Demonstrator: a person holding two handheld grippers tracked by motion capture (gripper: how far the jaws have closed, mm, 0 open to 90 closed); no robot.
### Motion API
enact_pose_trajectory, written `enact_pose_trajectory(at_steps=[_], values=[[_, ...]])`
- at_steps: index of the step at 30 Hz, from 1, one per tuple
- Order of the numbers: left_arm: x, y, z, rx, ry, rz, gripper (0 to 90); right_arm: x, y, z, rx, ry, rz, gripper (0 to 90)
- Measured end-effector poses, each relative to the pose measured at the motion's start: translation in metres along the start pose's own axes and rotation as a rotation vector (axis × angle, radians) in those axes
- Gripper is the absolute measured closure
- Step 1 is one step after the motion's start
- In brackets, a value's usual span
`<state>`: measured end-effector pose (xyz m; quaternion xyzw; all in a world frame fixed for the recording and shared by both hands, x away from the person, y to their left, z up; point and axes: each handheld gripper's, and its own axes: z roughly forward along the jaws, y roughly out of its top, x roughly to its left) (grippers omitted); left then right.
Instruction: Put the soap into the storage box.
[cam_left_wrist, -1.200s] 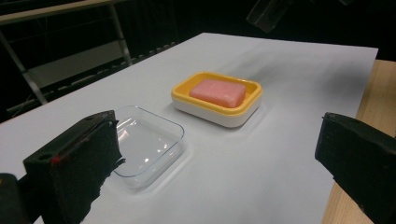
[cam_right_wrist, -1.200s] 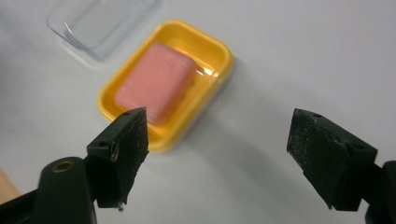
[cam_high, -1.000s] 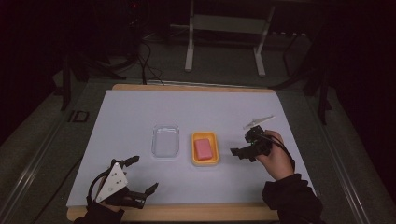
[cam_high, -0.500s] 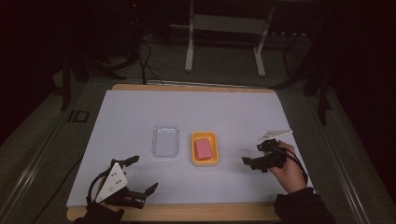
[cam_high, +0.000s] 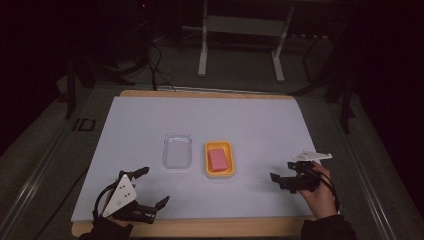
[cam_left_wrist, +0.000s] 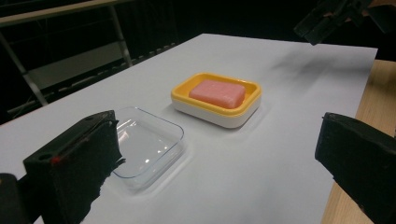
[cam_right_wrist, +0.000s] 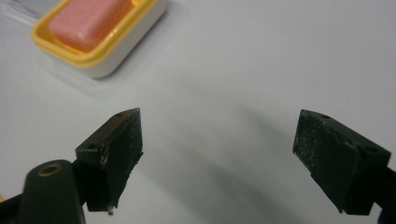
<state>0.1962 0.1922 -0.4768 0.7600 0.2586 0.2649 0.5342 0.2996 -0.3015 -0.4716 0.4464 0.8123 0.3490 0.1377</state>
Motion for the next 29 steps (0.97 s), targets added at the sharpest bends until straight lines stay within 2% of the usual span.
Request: enact_pose_trajectory(at_steps=[2,5,11,15,24,29], values=[[0.0,0.0,0.0,-0.001,0.0,0.0,0.6,0.0,-0.002,0.0,0.003,0.002,0.009,15.9],[0.0,0.0,0.0,-0.001,0.001,0.001,0.6,-0.003,-0.011,0.0,-0.01,-0.026,0.01,15.9],[0.0,0.0,0.0,-0.002,0.0,0.0,0.6,-0.008,-0.022,-0.003,-0.004,-0.028,0.04,15.9],[0.0,0.0,0.0,-0.002,-0.003,0.0,0.6,-0.008,-0.029,-0.004,0.005,-0.039,0.028,15.9],[0.0,0.0,0.001,0.003,-0.018,0.002,0.6,-0.013,-0.029,-0.002,-0.029,-0.046,0.034,15.0],[0.0,0.0,0.002,0.004,-0.019,0.0,0.6,-0.015,-0.029,-0.001,-0.028,-0.036,0.043,15.0]])
